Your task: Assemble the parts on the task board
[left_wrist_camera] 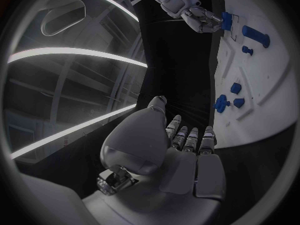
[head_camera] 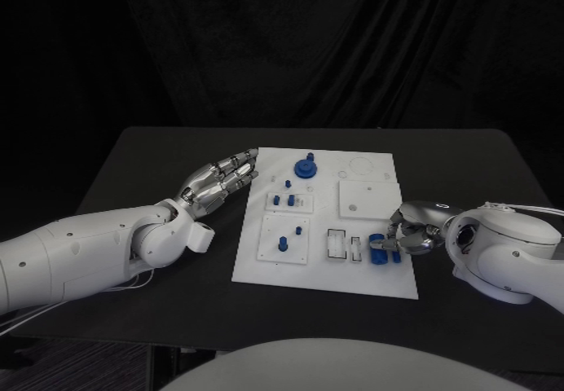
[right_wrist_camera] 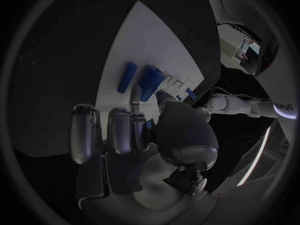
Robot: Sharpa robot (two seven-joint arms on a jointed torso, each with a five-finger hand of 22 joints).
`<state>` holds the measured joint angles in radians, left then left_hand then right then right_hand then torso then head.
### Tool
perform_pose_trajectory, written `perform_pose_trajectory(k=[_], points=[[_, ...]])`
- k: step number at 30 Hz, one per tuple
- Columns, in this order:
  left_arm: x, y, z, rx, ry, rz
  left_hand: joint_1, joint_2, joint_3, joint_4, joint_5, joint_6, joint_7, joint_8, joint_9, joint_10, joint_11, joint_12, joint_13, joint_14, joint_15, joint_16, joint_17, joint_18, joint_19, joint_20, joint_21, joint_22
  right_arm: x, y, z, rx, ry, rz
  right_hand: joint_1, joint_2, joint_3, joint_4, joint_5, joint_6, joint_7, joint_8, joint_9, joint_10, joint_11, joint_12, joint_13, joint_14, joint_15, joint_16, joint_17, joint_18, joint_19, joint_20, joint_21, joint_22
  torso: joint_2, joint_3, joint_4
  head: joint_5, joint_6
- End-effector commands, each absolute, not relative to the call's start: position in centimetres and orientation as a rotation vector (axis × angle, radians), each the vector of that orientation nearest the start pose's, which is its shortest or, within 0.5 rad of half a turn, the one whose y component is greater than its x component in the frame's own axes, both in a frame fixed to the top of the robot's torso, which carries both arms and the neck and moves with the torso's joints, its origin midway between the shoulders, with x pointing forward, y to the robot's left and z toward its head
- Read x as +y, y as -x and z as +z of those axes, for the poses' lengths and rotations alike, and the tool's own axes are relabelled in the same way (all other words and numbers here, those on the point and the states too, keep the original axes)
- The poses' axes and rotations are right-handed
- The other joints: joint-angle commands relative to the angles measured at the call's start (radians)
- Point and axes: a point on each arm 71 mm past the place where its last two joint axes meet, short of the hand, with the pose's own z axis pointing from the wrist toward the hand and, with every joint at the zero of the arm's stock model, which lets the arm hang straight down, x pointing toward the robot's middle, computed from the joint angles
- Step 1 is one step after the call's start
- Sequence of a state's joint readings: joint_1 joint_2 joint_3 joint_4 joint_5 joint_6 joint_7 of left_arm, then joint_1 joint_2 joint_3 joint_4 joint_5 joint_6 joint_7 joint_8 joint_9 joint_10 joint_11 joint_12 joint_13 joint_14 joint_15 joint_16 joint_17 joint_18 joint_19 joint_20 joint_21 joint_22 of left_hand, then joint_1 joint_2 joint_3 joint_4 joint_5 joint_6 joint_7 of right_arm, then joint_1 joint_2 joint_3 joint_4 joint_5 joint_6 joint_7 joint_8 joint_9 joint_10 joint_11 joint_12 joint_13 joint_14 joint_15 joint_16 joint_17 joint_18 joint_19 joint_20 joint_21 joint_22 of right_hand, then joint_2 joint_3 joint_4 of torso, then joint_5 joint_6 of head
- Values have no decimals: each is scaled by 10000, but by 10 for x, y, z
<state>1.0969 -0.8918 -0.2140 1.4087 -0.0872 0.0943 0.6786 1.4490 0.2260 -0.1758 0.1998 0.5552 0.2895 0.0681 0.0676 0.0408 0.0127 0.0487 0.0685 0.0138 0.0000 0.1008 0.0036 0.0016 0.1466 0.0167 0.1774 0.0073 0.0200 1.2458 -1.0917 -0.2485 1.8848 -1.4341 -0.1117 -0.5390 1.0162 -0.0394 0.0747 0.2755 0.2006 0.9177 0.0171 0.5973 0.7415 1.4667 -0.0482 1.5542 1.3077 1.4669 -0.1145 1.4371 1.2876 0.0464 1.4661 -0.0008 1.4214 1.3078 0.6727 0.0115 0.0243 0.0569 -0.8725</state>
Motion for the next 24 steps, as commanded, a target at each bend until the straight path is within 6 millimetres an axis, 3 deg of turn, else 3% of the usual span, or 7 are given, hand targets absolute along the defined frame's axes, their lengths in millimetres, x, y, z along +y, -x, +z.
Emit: perform_pose_trajectory(k=[1,20,24], points=[[251,-444,-270,15147,9838,-18458,14,62,17,-21,34,-68,-27,37,-9,3,60,43,15,0,96,-36,-16,-38,-20,54,41,14,-239,-388,-231,20949,602,2744,83,-17,-26,-29,-49,-36,-4,38,15,981,-25,70,2461,604,-69,26,19,-140,517,-59,49,2208,-7,2,-16,13,-1],[250,-442,-275,15299,9968,-18447,10,68,30,-32,36,-19,39,65,0,0,68,36,14,0,116,-36,-16,-34,-18,80,42,15,-230,-391,-248,21606,961,2304,-8,-35,-111,70,-186,-66,9,-56,33,984,-16,76,2471,608,-63,51,29,-141,514,-60,59,2208,-8,-5,0,-11,-1],[250,-441,-276,15324,10002,-18442,0,72,35,-32,29,24,87,88,8,0,77,37,14,0,119,-36,-16,-30,-18,89,42,14,-228,-392,-252,21776,1077,2204,186,4,-69,-41,-149,-53,22,-205,-24,974,-5,59,2443,597,-53,47,-5,-136,501,-54,46,2201,-8,-9,-4,-19,-1]])
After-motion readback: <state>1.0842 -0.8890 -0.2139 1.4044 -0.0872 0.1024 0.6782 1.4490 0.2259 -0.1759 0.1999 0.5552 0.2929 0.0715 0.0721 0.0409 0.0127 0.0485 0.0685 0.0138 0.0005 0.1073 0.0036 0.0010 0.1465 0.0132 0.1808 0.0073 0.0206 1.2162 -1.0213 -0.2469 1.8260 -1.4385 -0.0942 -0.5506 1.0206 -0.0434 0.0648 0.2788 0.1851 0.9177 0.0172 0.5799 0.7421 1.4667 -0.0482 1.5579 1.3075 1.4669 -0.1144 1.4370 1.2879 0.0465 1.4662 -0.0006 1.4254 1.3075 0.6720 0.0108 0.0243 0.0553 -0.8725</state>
